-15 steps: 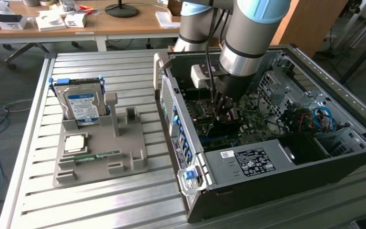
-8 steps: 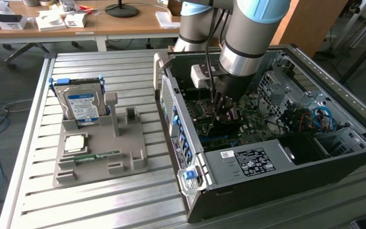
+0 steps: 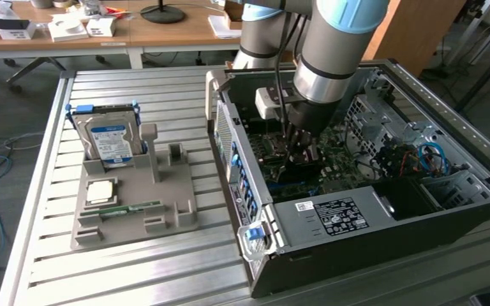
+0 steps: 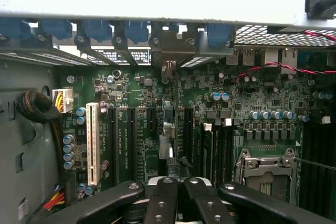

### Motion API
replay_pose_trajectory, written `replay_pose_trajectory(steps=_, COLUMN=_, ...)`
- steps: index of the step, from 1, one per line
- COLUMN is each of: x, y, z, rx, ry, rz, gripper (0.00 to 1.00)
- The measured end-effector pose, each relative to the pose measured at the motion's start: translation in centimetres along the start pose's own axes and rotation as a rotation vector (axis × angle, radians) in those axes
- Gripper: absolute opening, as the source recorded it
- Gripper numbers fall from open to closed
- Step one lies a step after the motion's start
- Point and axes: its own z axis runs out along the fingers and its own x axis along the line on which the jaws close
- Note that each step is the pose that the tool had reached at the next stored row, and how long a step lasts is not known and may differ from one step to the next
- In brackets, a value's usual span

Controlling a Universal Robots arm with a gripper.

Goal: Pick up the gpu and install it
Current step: 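Press down on the gpu until it lock into place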

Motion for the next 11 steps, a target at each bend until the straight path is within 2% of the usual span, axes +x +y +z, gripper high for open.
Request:
replay_pose_trajectory(steps=4, x=0.01, y=0.01, z=0.0, rx=-0.0005, ry=0.0008, rz=0.0, gripper=0.11)
replay_pose_trajectory(steps=5, x=0.07, y=0.18, z=0.51, rx=-0.0011, ry=0.0023, rz=0.0, gripper=0.11)
replay_pose_trajectory(steps=8, x=0.04, y=0.18, z=0.52, rx=-0.0015, ry=0.0028, rz=0.0, gripper=0.11)
replay_pose_trajectory(steps=11, x=0.06, y=0.19, z=0.58, rx=-0.0009, ry=0.0018, rz=0.0, gripper=0.11)
